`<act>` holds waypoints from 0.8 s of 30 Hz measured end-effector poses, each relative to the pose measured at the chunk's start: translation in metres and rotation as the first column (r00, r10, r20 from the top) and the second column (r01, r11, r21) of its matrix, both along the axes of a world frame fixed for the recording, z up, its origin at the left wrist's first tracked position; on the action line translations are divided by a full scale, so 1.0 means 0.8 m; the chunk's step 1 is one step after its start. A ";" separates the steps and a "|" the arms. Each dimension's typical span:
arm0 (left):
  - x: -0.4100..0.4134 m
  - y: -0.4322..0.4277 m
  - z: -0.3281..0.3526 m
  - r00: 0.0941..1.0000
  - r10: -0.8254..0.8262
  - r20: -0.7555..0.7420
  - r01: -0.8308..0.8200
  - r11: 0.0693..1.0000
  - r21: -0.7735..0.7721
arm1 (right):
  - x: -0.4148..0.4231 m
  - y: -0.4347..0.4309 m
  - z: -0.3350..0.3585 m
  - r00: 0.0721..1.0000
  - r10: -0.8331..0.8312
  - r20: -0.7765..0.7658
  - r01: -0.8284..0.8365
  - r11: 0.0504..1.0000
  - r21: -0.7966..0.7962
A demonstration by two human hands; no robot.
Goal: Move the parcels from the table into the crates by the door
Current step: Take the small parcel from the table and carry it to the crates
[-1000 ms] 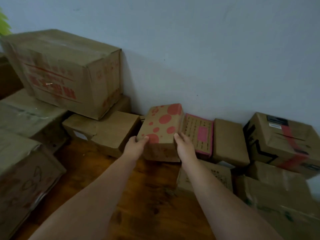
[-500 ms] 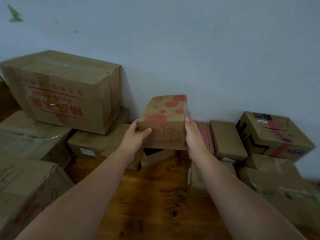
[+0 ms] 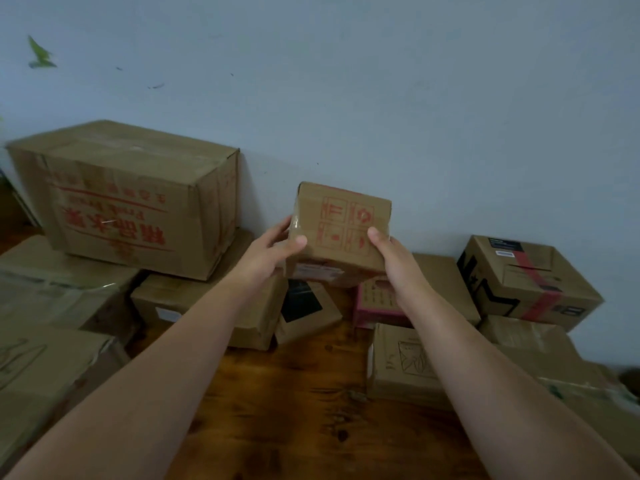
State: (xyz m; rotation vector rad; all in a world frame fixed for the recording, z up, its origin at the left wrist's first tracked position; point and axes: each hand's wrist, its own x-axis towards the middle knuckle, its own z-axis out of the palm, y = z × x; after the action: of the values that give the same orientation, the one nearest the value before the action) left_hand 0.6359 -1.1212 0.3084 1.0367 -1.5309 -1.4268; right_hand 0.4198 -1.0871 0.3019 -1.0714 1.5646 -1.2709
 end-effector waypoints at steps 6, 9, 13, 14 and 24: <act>0.006 -0.002 0.000 0.978 0.072 0.195 -0.044 0.989 -0.143 | -0.016 -0.010 0.021 0.989 0.041 0.139 -0.074 0.967 0.244; 0.005 -0.001 0.004 0.983 0.108 0.149 -0.095 0.991 -0.094 | -0.016 -0.008 0.018 0.988 0.108 0.111 -0.135 0.952 0.275; 0.003 -0.006 -0.001 0.986 0.162 0.043 -0.163 0.987 0.009 | -0.015 0.000 0.015 0.988 0.149 0.045 -0.156 0.945 0.286; 0.003 -0.008 -0.003 0.980 0.197 0.014 -0.197 0.979 0.044 | -0.014 0.004 0.014 0.976 0.201 0.087 -0.217 0.940 0.263; 0.013 -0.004 -0.001 0.981 0.176 -0.075 -0.162 0.972 0.167 | 0.013 0.030 -0.012 0.977 0.188 0.099 -0.194 0.979 0.056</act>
State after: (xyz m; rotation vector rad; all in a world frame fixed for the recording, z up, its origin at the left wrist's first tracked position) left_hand 0.6461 -1.1244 0.3075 1.1550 -1.2486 -1.4734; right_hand 0.4300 -1.0632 0.2923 -1.0779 1.3883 -1.1153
